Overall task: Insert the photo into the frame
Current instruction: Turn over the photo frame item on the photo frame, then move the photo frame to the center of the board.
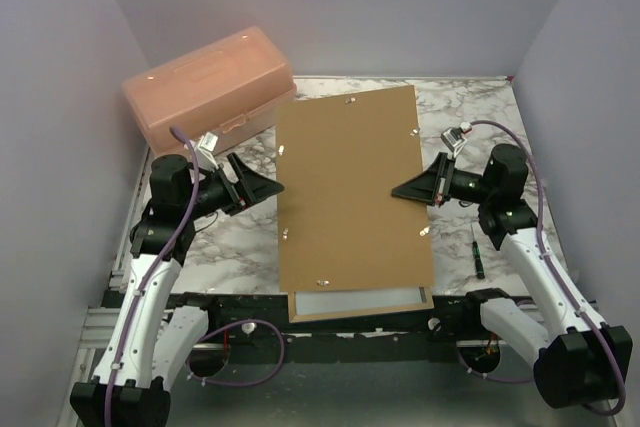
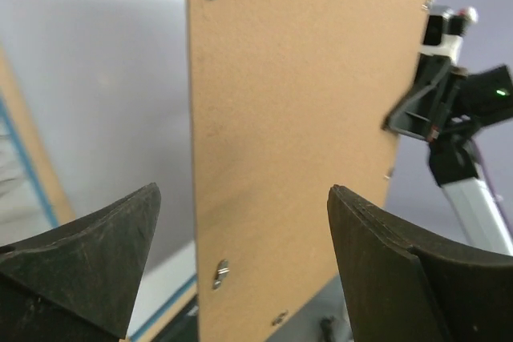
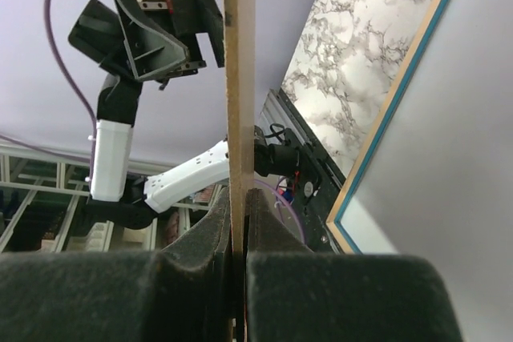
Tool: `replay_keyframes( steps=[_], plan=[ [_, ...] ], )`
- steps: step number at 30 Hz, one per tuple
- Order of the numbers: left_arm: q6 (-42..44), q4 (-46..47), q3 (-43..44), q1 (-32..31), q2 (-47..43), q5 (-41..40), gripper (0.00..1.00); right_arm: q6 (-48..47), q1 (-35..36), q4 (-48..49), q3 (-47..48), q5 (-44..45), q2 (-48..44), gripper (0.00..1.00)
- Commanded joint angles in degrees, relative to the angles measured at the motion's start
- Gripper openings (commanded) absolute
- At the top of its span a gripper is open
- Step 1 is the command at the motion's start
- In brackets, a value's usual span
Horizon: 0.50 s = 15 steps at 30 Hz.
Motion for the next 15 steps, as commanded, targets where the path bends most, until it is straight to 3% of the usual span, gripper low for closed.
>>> replay_keyframes(
  steps=[1, 8, 15],
  plan=[
    [13.1, -18.8, 2.8, 0.4, -0.4, -17.3, 0.86, -0.8, -0.1, 2.1, 2.1, -1.4, 0.8, 0.01],
    [13.1, -17.0, -3.6, 0.3, 5.5, -21.1, 0.82, -1.5, -1.5, 2.1, 3.3, -3.2, 2.9, 0.00],
    [9.6, -6.5, -10.0, -2.7, 13.7, -20.8, 0.73, -2.0, -3.6, 2.1, 3.2, -5.8, 4.5, 0.01]
  ],
)
